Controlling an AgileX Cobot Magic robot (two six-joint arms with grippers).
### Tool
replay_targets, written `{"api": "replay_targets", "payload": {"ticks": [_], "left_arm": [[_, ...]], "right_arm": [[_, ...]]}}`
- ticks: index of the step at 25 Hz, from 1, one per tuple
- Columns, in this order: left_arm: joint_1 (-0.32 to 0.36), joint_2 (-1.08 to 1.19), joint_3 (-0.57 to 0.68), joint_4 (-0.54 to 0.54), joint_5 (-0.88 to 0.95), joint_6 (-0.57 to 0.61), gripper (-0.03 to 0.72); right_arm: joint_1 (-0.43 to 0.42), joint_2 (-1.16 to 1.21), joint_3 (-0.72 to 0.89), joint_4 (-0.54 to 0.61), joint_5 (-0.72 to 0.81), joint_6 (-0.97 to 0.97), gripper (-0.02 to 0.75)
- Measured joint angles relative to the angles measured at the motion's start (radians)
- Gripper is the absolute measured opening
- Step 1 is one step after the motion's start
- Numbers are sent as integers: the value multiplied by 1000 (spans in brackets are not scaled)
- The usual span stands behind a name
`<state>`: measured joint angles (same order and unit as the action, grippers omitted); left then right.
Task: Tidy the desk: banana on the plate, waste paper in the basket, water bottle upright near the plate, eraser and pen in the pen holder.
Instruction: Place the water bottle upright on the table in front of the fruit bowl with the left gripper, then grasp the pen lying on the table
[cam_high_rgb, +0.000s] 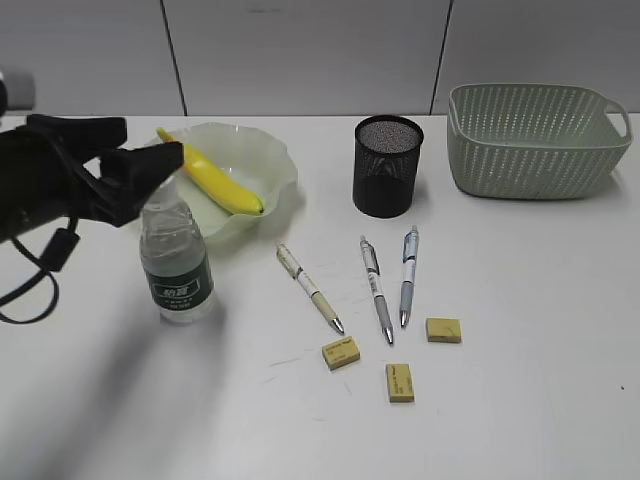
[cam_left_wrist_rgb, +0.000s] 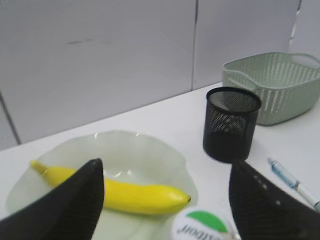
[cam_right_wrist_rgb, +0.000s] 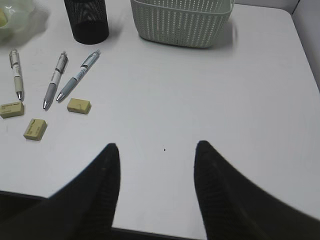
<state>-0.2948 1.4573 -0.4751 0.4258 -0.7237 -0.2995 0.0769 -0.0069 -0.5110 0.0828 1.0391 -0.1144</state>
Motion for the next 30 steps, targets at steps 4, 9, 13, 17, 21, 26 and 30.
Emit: {"api": "replay_targets", "payload": {"ticks": [4, 9, 13, 17, 21, 26, 30], "left_arm": [[0, -272, -47, -10, 578, -50, 498], [0, -647, -94, -92, 1184, -58, 461], [0, -935, -97, -161, 1549, -59, 458], [0, -1171, -94, -186, 1698, -58, 457], [0, -1327, -93, -210, 1735, -49, 452], [0, -1406, -67, -309, 1782, 59, 426], [0, -1413, -64, -324, 1782, 76, 414]], "right_arm": [[0, 0, 0, 0, 0, 0, 391], [0, 0, 0, 0, 0, 0, 391], [0, 0, 0, -1, 0, 0, 391], [0, 1, 0, 6, 0, -7, 391], [0, 43, -1, 64, -4, -60, 391], [0, 200, -19, 198, -107, -183, 391], [0, 444, -21, 384, -253, -355, 391]]}}
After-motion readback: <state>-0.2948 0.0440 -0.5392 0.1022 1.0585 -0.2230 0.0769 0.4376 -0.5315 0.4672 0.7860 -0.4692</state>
